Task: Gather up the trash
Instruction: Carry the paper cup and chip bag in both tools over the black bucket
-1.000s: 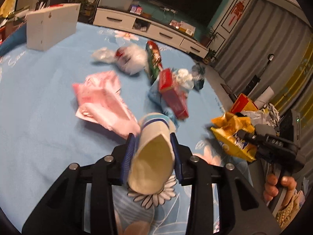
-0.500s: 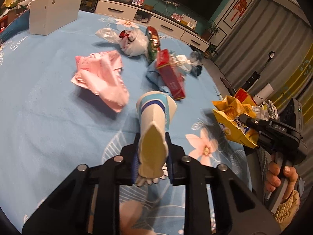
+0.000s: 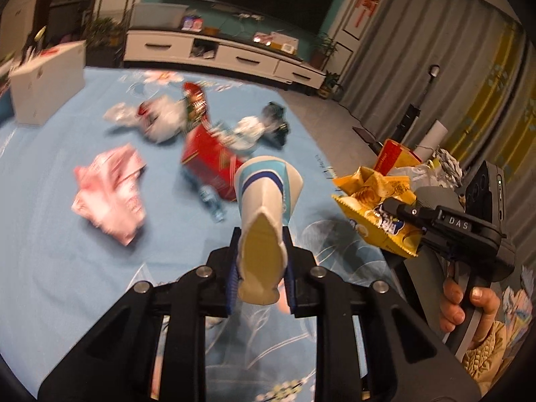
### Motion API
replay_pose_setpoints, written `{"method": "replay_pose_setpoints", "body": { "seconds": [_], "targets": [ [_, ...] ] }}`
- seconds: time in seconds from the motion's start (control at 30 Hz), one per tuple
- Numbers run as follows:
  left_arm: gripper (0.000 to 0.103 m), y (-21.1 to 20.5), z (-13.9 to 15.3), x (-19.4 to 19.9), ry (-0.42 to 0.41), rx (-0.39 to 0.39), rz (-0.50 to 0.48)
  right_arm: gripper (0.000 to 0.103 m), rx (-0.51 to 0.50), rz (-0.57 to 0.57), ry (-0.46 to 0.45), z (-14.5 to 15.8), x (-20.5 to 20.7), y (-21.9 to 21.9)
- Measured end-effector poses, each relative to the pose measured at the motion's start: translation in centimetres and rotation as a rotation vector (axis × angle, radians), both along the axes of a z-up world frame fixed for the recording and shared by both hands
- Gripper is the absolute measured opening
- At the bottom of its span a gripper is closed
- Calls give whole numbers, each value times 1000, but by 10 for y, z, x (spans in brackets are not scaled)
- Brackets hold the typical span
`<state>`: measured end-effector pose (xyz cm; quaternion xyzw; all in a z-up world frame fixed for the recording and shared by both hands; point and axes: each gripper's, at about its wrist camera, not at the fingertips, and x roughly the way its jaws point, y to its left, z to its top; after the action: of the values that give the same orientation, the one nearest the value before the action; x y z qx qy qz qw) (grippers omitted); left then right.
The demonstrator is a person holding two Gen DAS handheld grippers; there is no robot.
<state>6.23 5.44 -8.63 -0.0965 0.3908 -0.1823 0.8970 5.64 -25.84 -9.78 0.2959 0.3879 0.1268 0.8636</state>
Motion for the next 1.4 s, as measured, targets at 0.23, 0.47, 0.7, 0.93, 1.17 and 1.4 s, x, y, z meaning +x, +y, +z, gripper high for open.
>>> {"method": "replay_pose_setpoints", "body": {
  "seconds": [0.23, 0.47, 0.7, 0.93, 1.17, 1.4],
  "targets": [
    [23, -50, 19, 14, -59, 66, -85, 15, 22, -86, -22, 0, -14, -41],
    [23, -92, 24, 21, -76, 113, -163, 15, 46, -174, -31, -4, -26, -78],
    [24, -137, 24, 28, -77, 154, -239, 15, 73, -241, -35, -10, -35, -108],
    [25, -177, 23, 37, -79, 171, -305, 15, 76, -289, -29, -19, -41, -129],
    [25, -210, 17, 52, -70, 165, -363, 15, 45, -329, -15, -29, -46, -142],
    [25, -247, 6, 68, -51, 164, -414, 15, -10, -368, -6, -37, -45, -151]
  ]
}}
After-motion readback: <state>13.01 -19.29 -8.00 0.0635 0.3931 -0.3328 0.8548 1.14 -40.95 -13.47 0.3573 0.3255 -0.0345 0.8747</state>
